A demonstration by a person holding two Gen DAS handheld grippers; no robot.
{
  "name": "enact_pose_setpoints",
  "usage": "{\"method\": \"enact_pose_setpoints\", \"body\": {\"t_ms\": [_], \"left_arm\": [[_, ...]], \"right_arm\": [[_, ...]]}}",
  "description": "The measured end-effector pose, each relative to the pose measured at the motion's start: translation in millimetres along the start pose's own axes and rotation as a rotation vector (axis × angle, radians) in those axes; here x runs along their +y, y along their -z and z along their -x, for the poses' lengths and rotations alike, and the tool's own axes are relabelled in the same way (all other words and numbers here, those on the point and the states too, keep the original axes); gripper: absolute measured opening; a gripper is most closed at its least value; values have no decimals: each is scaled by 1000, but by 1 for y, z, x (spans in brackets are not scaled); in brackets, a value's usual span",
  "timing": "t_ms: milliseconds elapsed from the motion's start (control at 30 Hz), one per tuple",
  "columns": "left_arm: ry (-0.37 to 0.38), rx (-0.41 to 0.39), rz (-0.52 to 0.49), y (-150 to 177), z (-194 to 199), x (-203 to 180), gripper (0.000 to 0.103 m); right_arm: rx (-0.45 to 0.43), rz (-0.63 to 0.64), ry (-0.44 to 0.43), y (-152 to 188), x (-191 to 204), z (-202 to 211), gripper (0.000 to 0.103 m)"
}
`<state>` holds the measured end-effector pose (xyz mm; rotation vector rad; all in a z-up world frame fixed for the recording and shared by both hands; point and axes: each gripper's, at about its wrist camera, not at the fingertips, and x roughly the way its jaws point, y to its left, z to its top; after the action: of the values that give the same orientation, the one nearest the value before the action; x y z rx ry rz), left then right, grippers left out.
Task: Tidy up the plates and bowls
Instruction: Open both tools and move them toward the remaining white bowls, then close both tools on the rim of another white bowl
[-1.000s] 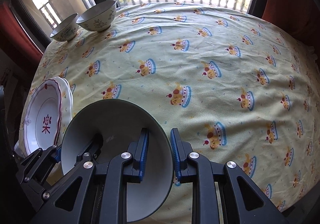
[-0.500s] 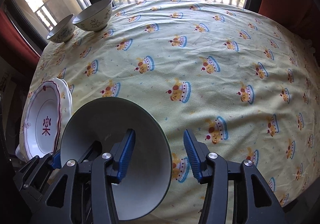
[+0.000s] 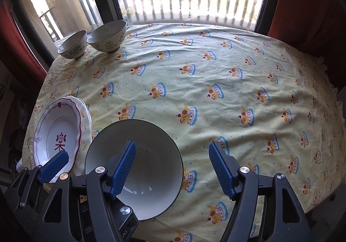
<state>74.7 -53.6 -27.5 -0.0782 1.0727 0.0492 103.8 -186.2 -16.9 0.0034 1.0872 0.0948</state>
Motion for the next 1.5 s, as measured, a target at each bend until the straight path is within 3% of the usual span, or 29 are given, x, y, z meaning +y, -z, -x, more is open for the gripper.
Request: {"method": "enact_pose_setpoints", "body": {"t_ms": [700, 833, 1133, 1433, 1500], "left_arm": [[99, -53, -94, -92, -7, 91, 77], [91, -68, -111, -113, -12, 108, 77], [80, -82, -125, -160, -36, 137, 77], [82, -85, -107, -209, -78, 151, 77], [91, -67, -85, -218, -91, 150, 72]], "right_arm": [[-71, -74, 52, -81, 99, 1, 79], [-63, -111, 9, -99, 116, -5, 79], [-71, -148, 4, -143, 150, -31, 80], [-118, -184, 84, -189, 166, -63, 83], [-124, -183, 108, -200, 166, -73, 84]]}}
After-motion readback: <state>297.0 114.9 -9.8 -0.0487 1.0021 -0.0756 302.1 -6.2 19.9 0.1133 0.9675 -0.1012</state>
